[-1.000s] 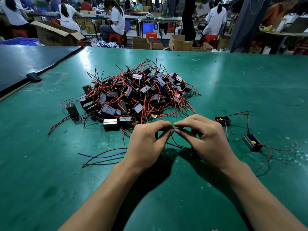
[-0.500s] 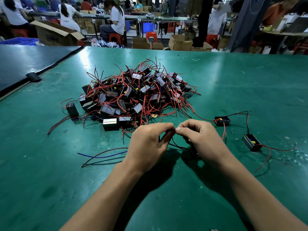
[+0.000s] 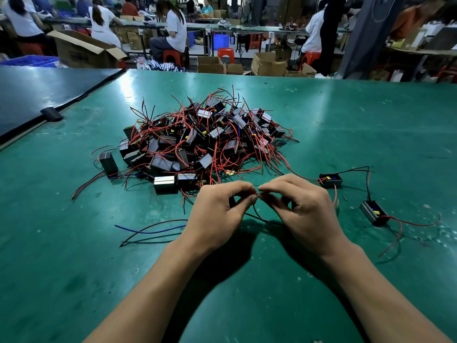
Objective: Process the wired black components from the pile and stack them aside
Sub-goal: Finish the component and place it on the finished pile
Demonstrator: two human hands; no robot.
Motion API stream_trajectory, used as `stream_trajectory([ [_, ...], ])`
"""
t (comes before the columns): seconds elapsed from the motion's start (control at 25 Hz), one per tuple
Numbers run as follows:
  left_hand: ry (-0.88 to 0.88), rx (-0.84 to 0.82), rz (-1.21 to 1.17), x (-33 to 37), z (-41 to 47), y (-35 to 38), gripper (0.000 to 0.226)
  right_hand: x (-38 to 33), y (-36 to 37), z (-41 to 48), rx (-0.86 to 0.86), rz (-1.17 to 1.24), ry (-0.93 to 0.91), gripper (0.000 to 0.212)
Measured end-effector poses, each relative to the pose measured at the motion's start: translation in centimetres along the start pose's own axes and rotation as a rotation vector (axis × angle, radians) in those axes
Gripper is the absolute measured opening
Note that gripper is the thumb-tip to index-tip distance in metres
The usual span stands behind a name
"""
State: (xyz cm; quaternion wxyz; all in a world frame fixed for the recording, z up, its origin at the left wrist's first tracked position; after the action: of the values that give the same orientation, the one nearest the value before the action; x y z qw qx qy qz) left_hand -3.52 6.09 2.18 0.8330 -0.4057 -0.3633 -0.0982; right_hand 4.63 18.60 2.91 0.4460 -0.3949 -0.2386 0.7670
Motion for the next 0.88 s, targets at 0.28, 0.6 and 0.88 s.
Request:
stream_trajectory([
  [0.28, -0.003, -0.029, -0.026, -0.1, 0.0, 0.2, 0.005, 0.1, 0.1, 0.1, -0.030, 0.007, -0.012, 0.012],
  [0.6, 0.008, -0.015, -0.040, 0.0, 0.0, 0.1, 0.005, 0.1, 0.8, 0.6, -0.130, 0.052, 0.078, 0.016],
  [0.88, 0.106, 0.033, 0.135, 1.3, -0.3, 0.0, 0.009, 1.9, 2.4, 0.2, -0.245, 0.445, 0.400, 0.016],
])
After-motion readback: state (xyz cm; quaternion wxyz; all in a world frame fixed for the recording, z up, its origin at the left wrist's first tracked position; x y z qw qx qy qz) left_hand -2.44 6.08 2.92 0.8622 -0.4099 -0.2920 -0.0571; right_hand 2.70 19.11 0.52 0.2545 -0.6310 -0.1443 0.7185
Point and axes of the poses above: each hand's wrist, its own z-axis towards the middle knuckle, its own y-axis out of the palm, x = y × z, the point moved 9 cm from there along z, towards the middle knuckle, and after that the axes turned 13 degrees about -x, right-handed, at the moved point
